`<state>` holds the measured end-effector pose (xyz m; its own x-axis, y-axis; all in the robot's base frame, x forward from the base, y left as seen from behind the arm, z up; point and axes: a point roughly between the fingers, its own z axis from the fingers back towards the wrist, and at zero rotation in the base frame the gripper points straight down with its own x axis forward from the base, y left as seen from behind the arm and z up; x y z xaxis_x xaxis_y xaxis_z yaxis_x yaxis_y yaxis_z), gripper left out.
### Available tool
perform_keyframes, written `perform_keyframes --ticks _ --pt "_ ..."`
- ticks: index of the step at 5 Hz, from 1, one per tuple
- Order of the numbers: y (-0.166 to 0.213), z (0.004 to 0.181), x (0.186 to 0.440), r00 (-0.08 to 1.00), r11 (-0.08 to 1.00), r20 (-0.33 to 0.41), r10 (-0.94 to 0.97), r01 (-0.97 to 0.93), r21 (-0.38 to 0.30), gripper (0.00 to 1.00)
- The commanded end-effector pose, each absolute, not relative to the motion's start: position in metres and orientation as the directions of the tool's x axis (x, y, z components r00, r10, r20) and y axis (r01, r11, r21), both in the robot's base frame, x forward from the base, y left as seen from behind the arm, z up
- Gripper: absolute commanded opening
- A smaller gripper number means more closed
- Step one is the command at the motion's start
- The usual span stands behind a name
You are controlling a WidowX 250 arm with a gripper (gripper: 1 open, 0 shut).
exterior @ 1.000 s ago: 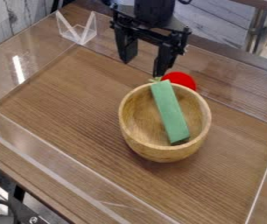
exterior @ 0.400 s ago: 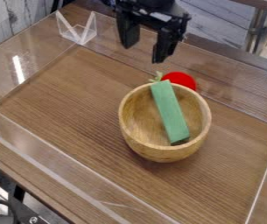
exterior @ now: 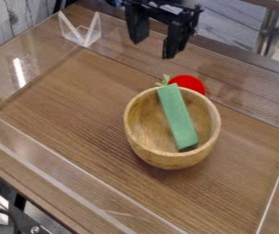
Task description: Move the red fruit to the right
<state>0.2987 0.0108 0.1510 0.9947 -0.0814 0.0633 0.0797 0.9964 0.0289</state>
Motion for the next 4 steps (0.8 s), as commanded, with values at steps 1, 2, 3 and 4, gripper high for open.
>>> perform_keyframes --ticks 1,2,3,4 --pt "0.022 0.165 0.303 0.989 0.995 0.109 -0.096 0.094 0.025 1.0" --pt "0.03 0.163 0.301 0.989 0.994 0.095 -0.112 0.111 0.016 1.0" --pt "0.042 0.163 0.296 0.988 0.995 0.115 -0.104 0.104 0.01 1.0" --pt "0.058 0.163 0.289 0.985 0.996 0.151 -0.085 0.085 0.005 1.0"
